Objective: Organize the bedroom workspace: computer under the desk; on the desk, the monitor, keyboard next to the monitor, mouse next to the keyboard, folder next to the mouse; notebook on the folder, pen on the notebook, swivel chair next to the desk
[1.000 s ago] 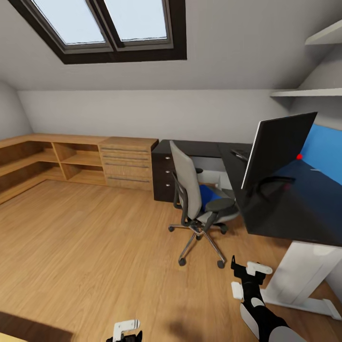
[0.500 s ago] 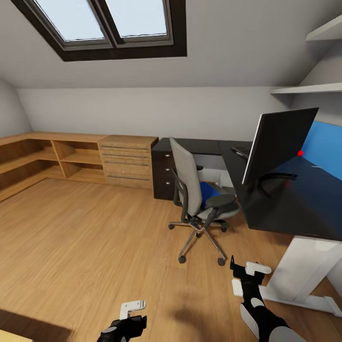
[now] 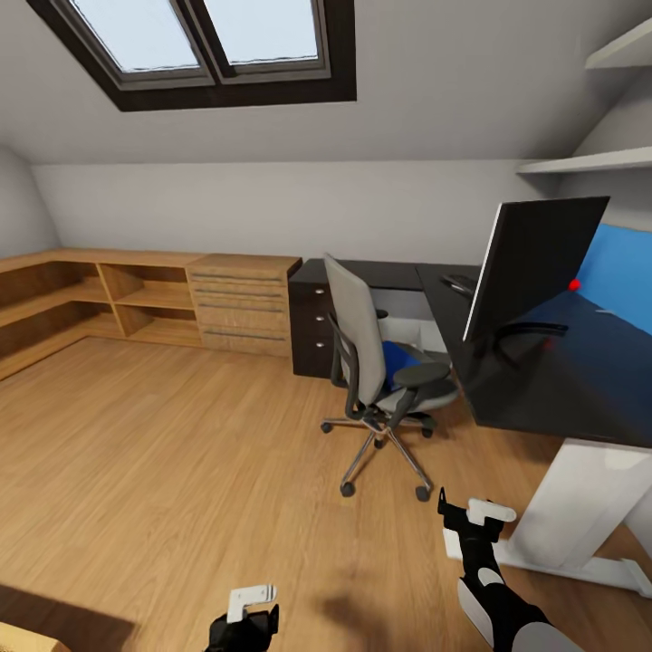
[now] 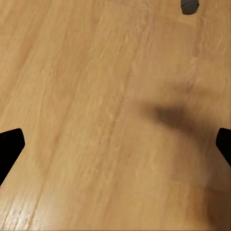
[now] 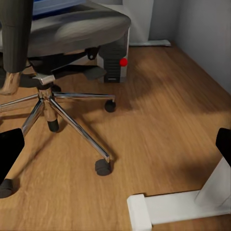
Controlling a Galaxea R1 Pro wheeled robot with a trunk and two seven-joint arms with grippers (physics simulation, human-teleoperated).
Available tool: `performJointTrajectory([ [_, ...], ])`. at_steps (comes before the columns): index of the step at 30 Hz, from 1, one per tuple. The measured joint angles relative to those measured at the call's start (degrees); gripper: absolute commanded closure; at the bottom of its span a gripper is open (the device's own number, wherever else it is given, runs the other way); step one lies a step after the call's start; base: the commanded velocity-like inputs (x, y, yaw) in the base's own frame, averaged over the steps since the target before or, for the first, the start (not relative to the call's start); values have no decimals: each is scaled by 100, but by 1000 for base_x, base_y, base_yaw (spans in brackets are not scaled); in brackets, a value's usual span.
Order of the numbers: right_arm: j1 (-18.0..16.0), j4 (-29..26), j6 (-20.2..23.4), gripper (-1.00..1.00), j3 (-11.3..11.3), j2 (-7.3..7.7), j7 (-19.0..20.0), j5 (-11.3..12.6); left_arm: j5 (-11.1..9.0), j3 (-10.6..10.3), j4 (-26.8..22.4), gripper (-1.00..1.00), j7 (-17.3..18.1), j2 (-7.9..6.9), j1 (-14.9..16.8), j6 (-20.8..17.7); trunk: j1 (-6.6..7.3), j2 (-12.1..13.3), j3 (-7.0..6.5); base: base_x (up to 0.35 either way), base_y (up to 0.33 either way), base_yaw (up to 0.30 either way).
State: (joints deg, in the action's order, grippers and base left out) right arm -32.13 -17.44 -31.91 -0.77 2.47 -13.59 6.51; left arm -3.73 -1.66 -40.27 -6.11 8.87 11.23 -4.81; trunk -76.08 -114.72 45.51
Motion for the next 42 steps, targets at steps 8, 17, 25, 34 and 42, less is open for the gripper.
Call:
performJointTrajectory([
  [8, 0, -7, 1, -100, 0, -5, 1, -1, 75, -257, 90, -100, 9, -43, 0, 318, -132, -242, 108, 0, 0, 0],
  [17, 0, -13, 1, -100, 0, -10, 1, 7, 93, -316, 103, -100, 12, -55, 0, 357, -133, -242, 108, 0, 0, 0],
  [25, 0, -16, -4, -100, 1, -10, -3, 8, 91, -323, 108, -100, 3, -57, 0, 366, -133, -242, 108, 1, -1, 0],
  [34, 0, -17, -8, -100, 8, -7, -7, 18, 88, -325, 112, -100, 4, -101, 0, 370, -130, -242, 108, 166, -75, 0],
  [42, 0, -5, -8, -100, 2, -10, -8, 8, 93, -327, 113, -100, 4, -116, 0, 375, -132, -242, 108, 62, -29, 0],
])
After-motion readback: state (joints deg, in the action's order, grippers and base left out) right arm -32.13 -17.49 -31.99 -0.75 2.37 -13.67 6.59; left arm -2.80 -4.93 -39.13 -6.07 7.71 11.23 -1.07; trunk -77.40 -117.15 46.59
